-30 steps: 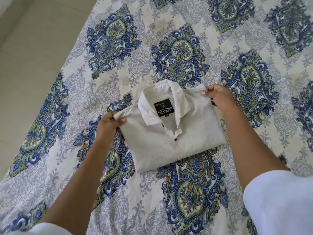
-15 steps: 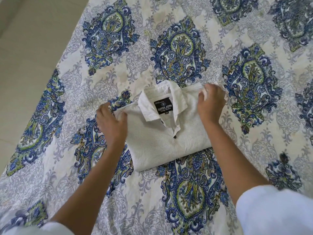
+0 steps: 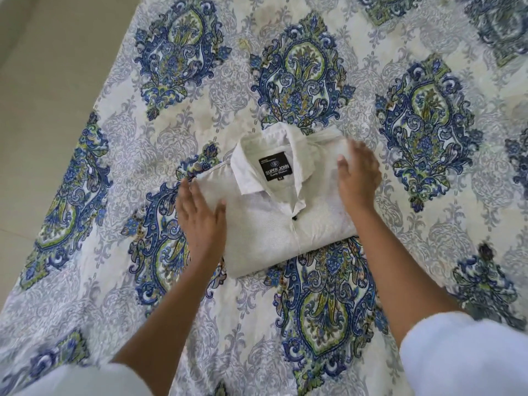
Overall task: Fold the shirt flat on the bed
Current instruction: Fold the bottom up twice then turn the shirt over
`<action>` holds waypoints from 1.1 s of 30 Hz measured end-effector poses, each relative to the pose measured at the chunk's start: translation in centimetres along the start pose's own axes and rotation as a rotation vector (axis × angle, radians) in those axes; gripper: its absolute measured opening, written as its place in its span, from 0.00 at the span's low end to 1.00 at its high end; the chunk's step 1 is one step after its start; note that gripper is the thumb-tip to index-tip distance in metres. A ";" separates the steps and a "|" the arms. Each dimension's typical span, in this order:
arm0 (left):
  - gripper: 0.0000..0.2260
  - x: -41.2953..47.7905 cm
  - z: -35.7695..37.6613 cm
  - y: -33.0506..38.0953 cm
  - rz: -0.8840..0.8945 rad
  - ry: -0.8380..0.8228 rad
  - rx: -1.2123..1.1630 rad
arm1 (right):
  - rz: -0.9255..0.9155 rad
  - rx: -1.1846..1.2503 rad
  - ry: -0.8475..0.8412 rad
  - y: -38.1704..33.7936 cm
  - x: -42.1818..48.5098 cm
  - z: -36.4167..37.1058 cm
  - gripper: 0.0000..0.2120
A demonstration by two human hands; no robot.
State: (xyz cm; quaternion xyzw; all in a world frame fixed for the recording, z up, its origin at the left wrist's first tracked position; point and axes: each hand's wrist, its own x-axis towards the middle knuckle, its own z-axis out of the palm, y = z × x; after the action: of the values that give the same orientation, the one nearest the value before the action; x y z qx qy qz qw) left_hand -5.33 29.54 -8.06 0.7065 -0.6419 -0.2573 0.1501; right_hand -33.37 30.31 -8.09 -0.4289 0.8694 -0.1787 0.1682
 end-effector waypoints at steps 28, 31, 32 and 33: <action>0.21 -11.1 -8.3 7.1 -0.215 -0.524 -0.929 | 0.412 0.945 -0.178 7.2 -16.7 -14.9 0.12; 0.19 -14.4 -7.8 9.4 -0.131 -0.597 -0.874 | 0.465 0.928 -0.056 10.3 -21.3 -17.5 0.11; 0.18 -15.5 -7.4 10.2 -0.111 -0.612 -0.853 | 0.489 0.931 -0.019 11.5 -22.5 -18.1 0.11; 0.18 -17.0 -6.7 11.3 -0.086 -0.643 -0.830 | 0.518 0.929 0.031 13.0 -24.2 -19.2 0.12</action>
State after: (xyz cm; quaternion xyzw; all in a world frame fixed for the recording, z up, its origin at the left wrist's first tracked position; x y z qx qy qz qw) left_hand -11.70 44.04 6.48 0.4990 -0.4701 -0.6994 0.2020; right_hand -36.92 60.39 6.29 -0.0777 0.7783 -0.5039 0.3664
